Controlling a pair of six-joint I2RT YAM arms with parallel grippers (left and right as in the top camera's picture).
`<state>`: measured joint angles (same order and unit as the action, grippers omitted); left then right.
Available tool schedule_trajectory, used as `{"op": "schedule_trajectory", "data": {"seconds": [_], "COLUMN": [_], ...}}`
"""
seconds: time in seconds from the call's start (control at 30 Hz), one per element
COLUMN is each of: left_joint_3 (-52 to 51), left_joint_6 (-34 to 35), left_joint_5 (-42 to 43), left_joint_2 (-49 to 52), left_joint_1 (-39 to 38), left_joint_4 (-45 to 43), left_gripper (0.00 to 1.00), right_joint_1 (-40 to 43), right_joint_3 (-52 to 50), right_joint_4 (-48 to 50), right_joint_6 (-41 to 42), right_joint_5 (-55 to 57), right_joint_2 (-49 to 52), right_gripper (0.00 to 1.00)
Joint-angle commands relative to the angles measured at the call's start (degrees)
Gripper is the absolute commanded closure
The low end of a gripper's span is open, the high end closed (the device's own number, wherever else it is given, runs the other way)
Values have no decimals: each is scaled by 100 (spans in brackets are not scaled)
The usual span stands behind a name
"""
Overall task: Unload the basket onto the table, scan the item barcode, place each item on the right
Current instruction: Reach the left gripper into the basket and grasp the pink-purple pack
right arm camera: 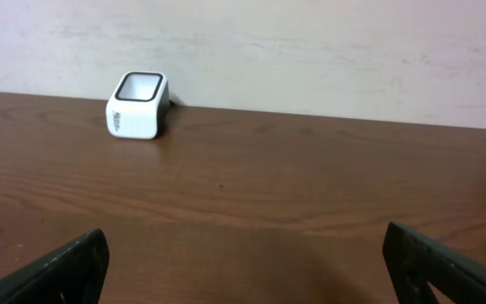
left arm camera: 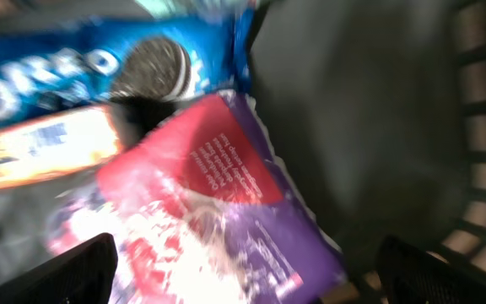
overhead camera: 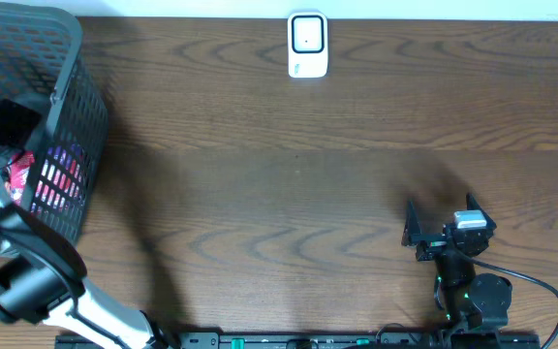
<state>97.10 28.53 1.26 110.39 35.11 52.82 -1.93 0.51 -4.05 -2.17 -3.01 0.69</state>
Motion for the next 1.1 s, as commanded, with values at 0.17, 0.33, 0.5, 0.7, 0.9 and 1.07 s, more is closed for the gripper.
{"op": "schedule_trajectory", "data": {"seconds": [0.17,0.33,0.5,0.7,0.9,1.07], "left_joint_3": [-57,-57,-57,-201,-391,-350], "left_joint_6": [24,31,33,26,26,26], "left_joint_5": [-850,-909,-962,-999,-994,-990], "left_joint_2": [846,922,925,925,925,782], "left_joint_1": [-417,-616,-654,-643,-643,-643], "left_joint_4": [20,26,111,334,487,590], "left_gripper": [1,17,43,56,91,93], "right_joint_1": [44,44,44,44,44,44], "right_joint_3": [-15,-15,-15,-15,-15,-15], "right_joint_4": [-13,-13,-13,-13,-13,-13], "right_joint_6": [-68,-68,-68,-68,-68,-68], "right_joint_5": [-15,-13,-15,-15,-15,-13], "right_joint_2": [-37,-37,-37,-37,-37,-37], "right_gripper": [1,1,1,1,1,1]}}
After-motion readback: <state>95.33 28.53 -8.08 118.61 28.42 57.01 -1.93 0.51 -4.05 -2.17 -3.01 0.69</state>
